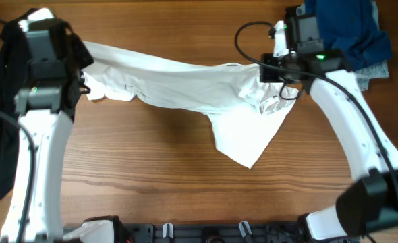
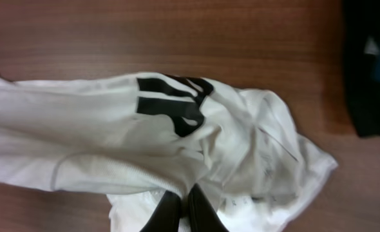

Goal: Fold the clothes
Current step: 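Lift the shirt with both grippers, swing it forward, and lay it flat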

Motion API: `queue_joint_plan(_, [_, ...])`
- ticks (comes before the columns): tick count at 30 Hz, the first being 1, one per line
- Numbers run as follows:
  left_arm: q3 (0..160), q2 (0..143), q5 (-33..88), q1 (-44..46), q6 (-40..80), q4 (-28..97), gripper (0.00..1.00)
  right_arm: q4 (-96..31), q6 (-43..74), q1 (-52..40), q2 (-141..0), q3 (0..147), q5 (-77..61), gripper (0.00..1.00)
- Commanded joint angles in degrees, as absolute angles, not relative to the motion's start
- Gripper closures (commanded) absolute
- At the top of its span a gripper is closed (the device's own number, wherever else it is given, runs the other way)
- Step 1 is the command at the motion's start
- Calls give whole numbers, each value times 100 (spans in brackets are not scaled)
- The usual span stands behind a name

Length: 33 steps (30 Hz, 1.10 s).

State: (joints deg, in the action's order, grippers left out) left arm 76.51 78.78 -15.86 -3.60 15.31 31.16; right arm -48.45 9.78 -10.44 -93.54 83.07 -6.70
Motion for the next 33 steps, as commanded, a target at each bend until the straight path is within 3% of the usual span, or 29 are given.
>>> queue_joint_plan(1, [8034, 7266, -1745, -429, 1520, 3096, 96, -5140, 895, -701, -8484, 8722, -731, 96])
queue_joint_plan(8, [8691, 6158, -1507, -425, 1520, 3505, 96, -6119, 755, -60, -6587, 9336, -725, 96])
queue_joint_plan(16, [9218, 4716, -1459, -425, 1518, 4193, 96, -7520, 762, -12, -5207, 10794, -47, 96])
queue_joint_plan(26, [9959, 3826, -1487, -425, 1433, 4624, 96, -9006, 753, -14, -5033, 13845, 519, 96])
queue_joint_plan(33, [10003, 4379, -1614, -425, 1369, 4827, 96, -8921, 462, -14, -5581, 14003, 563, 96])
